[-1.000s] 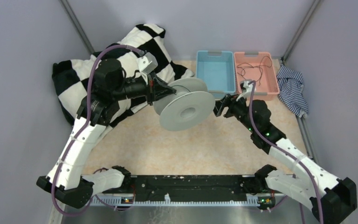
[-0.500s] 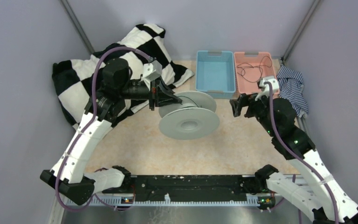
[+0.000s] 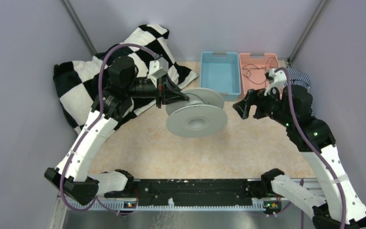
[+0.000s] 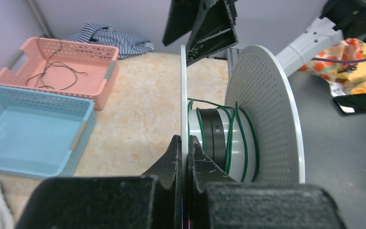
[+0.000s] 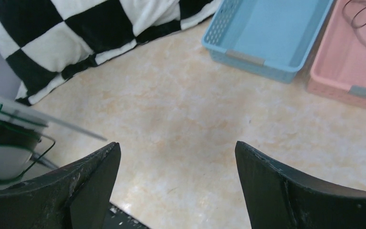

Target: Wrap the cables

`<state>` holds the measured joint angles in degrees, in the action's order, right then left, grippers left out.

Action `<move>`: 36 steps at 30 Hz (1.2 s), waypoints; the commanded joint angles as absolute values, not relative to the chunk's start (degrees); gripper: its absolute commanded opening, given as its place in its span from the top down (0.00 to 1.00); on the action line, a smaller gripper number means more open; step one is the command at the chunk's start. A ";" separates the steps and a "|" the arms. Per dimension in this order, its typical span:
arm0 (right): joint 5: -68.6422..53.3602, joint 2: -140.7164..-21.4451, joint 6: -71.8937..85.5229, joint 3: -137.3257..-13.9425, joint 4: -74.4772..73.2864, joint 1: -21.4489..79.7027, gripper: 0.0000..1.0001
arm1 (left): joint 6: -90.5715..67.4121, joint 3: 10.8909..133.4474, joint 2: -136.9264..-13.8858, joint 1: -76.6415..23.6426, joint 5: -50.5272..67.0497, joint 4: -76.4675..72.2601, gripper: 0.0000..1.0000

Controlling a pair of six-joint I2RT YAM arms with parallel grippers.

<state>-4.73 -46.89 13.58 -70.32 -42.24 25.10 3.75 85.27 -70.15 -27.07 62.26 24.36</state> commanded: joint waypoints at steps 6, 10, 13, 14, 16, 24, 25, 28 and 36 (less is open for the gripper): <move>-37.99 -50.98 30.90 -69.92 -38.60 13.50 0.14 | 2.12 87.50 -68.33 -27.13 56.36 17.76 1.00; -45.56 -49.99 38.88 -65.27 -29.36 10.99 0.17 | 2.33 85.11 -66.74 -27.15 54.98 16.23 1.00; -49.83 -49.42 47.40 -59.44 -20.01 10.88 0.18 | 2.45 85.30 -66.98 -27.11 55.69 16.26 1.00; -50.92 -49.32 50.38 -57.24 -16.97 10.90 0.20 | 2.44 85.46 -67.05 -27.12 56.09 16.26 1.00; -52.68 -49.43 55.10 -53.29 -11.73 10.90 0.24 | 2.62 85.63 -67.23 -27.16 56.92 16.44 1.00; -54.39 -50.27 65.09 -46.15 2.76 10.98 0.25 | 2.14 85.01 -67.72 -27.16 58.05 15.49 1.00; -54.28 -50.23 66.52 -45.28 5.08 11.05 0.25 | 2.07 85.03 -67.62 -27.11 57.94 15.36 1.00; -54.16 -50.33 70.20 -43.29 10.77 11.45 0.24 | 2.09 85.02 -67.59 -27.15 57.79 15.35 1.00; -51.51 -53.95 71.06 -43.55 16.61 18.97 0.24 | 1.56 85.01 -67.86 -27.15 58.45 14.86 1.00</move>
<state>-52.36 -52.42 69.19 -42.81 9.34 15.22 2.61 84.49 -68.88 -27.05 56.47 20.82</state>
